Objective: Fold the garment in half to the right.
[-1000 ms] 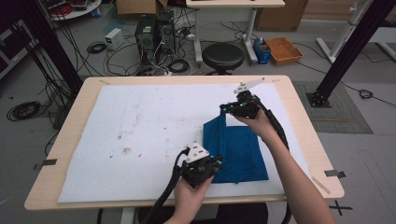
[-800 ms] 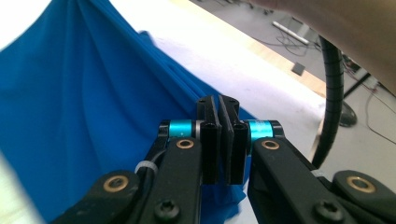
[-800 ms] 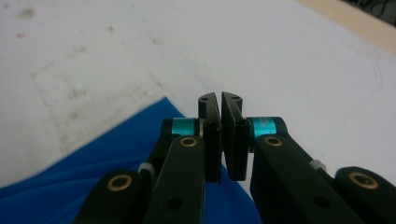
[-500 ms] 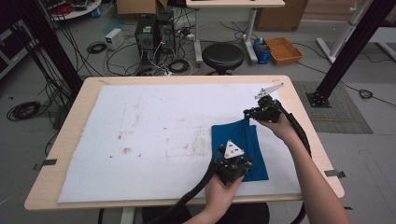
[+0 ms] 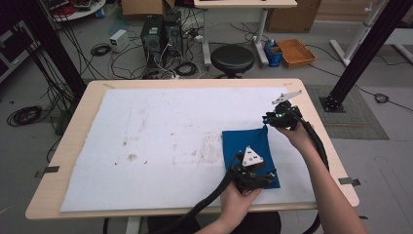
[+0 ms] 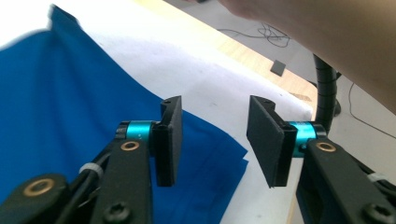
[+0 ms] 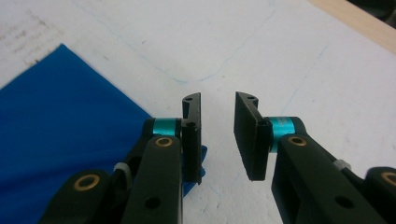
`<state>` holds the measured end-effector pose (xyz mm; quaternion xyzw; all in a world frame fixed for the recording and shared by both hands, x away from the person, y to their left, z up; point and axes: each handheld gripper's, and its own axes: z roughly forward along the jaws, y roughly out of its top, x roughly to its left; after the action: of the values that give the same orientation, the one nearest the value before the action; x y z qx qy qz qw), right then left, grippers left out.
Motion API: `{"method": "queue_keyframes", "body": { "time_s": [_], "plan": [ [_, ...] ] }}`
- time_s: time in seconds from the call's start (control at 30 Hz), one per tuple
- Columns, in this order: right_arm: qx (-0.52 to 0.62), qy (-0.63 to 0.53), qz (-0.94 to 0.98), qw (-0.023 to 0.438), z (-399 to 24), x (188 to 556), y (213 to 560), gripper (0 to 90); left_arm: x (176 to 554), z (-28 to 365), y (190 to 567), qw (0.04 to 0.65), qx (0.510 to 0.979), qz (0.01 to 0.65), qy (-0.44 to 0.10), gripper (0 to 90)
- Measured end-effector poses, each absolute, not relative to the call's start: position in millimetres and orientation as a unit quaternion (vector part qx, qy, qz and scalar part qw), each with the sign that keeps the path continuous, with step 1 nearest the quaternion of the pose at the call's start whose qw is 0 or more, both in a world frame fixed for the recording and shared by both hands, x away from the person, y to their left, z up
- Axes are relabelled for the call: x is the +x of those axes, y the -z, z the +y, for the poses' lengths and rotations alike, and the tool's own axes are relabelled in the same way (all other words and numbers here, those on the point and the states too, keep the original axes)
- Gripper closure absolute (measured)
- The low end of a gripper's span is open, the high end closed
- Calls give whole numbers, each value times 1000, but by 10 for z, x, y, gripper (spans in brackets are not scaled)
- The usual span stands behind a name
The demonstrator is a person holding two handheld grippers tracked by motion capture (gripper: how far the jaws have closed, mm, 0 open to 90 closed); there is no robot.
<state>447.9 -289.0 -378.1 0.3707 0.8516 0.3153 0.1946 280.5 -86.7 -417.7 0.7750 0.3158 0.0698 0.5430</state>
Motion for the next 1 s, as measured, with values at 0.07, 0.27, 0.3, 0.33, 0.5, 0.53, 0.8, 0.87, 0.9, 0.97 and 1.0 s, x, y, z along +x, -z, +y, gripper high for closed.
{"method": "queue_keyframes", "body": {
  "time_s": [0.07,0.27,0.3,0.33,0.5,0.53,0.8,0.87,0.9,0.97,1.0],
  "plan": [
    [380,-327,842,197,-2901,4407,3767,699,2831,-723,4107,545,773,314,-80,545],
    [448,-358,808,136,-2971,4282,4016,685,2890,-212,4038,536,770,330,-105,536],
    [456,-360,803,131,-2974,4274,4064,686,2901,-124,4045,533,769,336,-109,536],
    [461,-357,802,131,-2968,4266,4104,710,2914,-40,4053,530,767,343,-111,535],
    [459,-348,803,151,-2982,4246,4169,885,2954,322,4071,526,757,368,-125,536],
    [461,-351,801,152,-2998,4242,4163,885,2960,380,4070,527,754,371,-128,536],
    [495,-351,779,158,-3142,4211,4211,742,3004,658,4044,536,736,389,-140,537],
    [498,-358,774,157,-3184,4168,4180,740,3005,694,4032,536,735,390,-143,537],
    [497,-361,773,161,-3199,4117,4150,737,3006,715,4026,537,734,390,-145,537],
    [485,-366,777,165,-3232,3967,4092,708,3003,766,4010,538,732,391,-148,537],
    [478,-369,779,168,-3250,3864,4071,691,3001,786,4005,538,731,391,-151,537]
  ]
}}
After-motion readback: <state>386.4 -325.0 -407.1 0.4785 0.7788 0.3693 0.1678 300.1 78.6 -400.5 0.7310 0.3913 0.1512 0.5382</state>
